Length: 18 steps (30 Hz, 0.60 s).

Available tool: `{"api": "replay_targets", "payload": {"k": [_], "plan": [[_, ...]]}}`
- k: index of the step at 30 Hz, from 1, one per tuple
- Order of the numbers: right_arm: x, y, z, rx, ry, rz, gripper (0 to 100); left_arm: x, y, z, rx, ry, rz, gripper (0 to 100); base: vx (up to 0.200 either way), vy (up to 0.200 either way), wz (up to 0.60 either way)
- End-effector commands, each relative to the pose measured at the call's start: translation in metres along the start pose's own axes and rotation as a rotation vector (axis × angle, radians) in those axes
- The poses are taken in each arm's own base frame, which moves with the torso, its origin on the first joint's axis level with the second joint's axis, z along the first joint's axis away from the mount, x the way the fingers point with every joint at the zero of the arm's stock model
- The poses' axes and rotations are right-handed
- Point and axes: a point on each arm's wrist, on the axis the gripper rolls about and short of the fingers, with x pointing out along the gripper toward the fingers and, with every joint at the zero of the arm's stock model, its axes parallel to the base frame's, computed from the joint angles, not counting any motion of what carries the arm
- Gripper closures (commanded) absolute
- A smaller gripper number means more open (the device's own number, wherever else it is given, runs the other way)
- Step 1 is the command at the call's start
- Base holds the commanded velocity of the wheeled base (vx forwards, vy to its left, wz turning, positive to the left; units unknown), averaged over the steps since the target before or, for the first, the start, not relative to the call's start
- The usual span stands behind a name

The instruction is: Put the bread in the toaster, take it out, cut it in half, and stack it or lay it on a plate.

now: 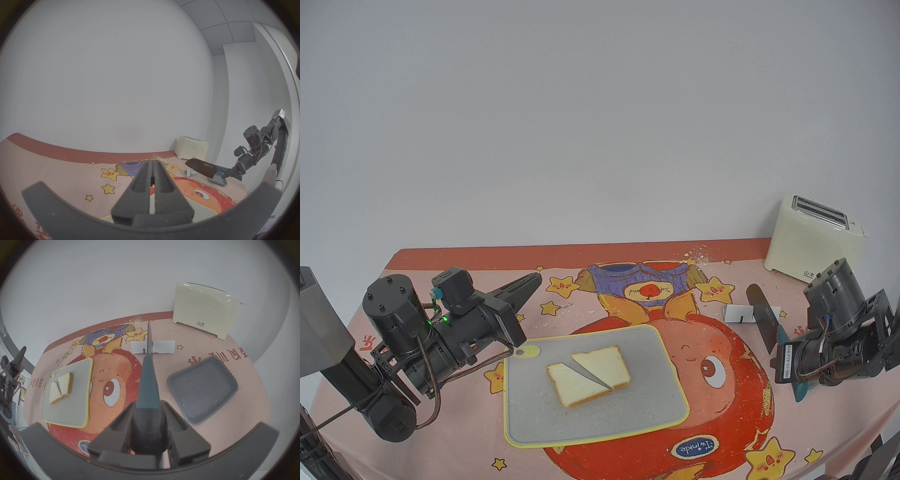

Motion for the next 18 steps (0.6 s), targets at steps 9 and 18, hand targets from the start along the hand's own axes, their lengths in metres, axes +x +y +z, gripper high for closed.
{"api": "replay_targets", "payload": {"k": [9,18], "plan": [[0.008,0.0023,-0.0031,-0.01,0.028,-0.016,100,-0.0005,-0.0004,0.0013,0.018,-0.015,-0.003,100,0.0,0.0,0.0],[0.0119,0.0054,-0.004,-0.022,0.04,-0.019,100,-0.0005,-0.0003,0.0013,0.026,-0.015,-0.002,100,0.0,0.0,0.0]]}}
